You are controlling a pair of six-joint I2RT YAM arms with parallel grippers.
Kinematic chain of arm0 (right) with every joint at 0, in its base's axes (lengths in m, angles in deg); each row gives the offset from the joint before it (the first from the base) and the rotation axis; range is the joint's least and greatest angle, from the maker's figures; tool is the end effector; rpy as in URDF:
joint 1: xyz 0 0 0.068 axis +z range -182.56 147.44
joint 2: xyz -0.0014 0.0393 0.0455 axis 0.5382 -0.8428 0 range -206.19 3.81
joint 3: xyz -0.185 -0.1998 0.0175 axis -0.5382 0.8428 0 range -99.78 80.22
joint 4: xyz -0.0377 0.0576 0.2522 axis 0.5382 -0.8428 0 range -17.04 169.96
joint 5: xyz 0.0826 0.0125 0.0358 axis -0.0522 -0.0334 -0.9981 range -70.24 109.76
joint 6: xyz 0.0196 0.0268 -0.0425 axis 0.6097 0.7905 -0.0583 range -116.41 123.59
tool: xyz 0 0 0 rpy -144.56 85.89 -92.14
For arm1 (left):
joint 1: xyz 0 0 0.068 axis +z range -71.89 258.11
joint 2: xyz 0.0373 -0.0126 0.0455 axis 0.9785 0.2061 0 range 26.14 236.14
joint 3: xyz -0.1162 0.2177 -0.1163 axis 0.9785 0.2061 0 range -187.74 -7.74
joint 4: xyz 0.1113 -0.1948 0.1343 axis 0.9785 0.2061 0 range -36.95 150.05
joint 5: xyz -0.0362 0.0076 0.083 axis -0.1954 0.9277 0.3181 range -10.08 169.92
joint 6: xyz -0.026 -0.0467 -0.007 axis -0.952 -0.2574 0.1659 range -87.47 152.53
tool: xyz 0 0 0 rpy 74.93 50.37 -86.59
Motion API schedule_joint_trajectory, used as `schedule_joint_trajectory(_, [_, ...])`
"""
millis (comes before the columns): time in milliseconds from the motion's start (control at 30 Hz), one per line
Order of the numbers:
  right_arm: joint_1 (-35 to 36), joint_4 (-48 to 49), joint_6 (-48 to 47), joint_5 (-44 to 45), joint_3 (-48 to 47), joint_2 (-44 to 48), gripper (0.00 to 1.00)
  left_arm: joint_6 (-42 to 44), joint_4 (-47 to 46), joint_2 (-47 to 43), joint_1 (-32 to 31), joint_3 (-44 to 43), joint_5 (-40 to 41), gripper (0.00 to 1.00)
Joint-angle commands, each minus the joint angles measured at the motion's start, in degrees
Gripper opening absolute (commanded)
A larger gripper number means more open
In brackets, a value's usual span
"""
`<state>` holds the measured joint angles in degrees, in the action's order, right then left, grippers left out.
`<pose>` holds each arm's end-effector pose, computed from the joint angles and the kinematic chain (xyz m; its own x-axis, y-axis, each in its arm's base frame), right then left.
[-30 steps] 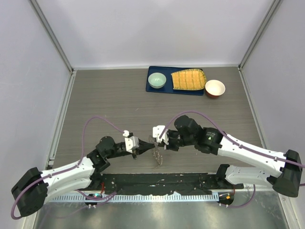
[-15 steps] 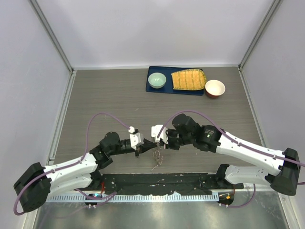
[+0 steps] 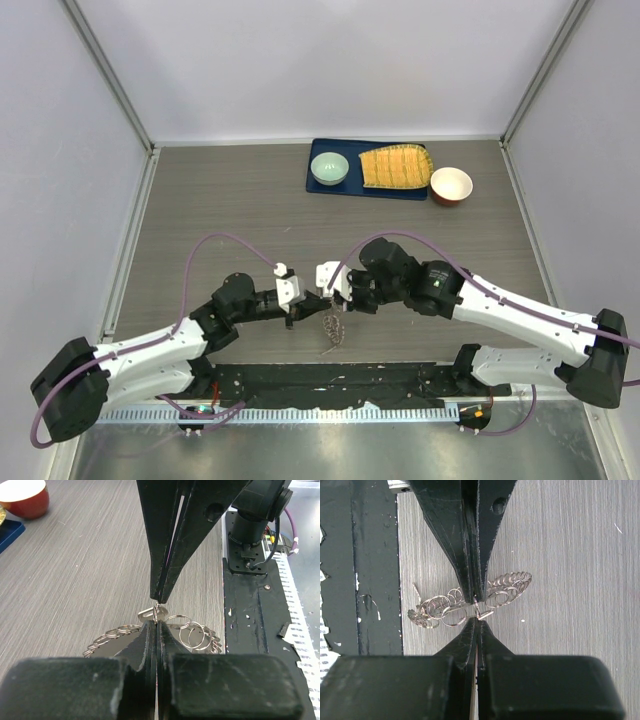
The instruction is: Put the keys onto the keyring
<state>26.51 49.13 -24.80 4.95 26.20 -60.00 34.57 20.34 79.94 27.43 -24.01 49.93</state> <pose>0.1142 0.2082 0.2973 0.1473 -0.6485 -0.7468 -0.9764 0.0253 -0.2145 0.1125 -0.1656 0.2161 -0.0182 0.0707 -0.9973 0.9869 0.1610 -0.0066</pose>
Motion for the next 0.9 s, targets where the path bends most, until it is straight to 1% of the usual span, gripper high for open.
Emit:
schedule_joint_trajectory(0, [0.2, 4.3, -0.4, 2.2, -4.4, 0.0, 0.01, 1.2, 2.0, 0.7, -0.7, -2.3, -2.3, 0.0])
schedule_joint_trajectory(167, [0.2, 3.7, -0.4, 1.2, -4.3, -0.7, 0.01, 0.7, 2.1, 0.3, -0.9, -2.1, -0.9, 0.0])
schedule_joint_trajectory(333, [0.2, 2.9, -0.6, -1.1, -3.7, -0.5, 0.01, -1.8, -1.9, -1.6, -0.9, -0.4, 4.8, 0.0])
schedule_joint_trajectory(400, [0.2, 3.0, -0.6, -1.5, -3.4, -0.2, 0.01, -5.4, -2.5, -2.0, -0.9, -0.3, 7.2, 0.0])
schedule_joint_trajectory(433, [0.1, 3.0, -0.5, -1.5, -3.1, 0.0, 0.01, -6.3, -3.1, -2.1, -0.9, -0.1, 10.0, 0.0])
schedule_joint_trajectory(633, [0.2, 3.4, 0.0, -1.5, -1.2, 0.1, 0.01, -13.7, -10.3, -5.2, -0.9, 2.7, 15.2, 0.0])
schedule_joint_trajectory(767, [0.2, 6.3, 1.6, -1.7, 0.8, 1.7, 0.01, -16.4, -13.3, -8.1, -0.9, 4.4, 18.6, 0.0])
schedule_joint_trajectory(867, [0.3, 11.1, 3.5, -2.1, 3.8, 3.9, 0.01, -18.2, -15.4, -9.3, -0.9, 4.8, 19.6, 0.0])
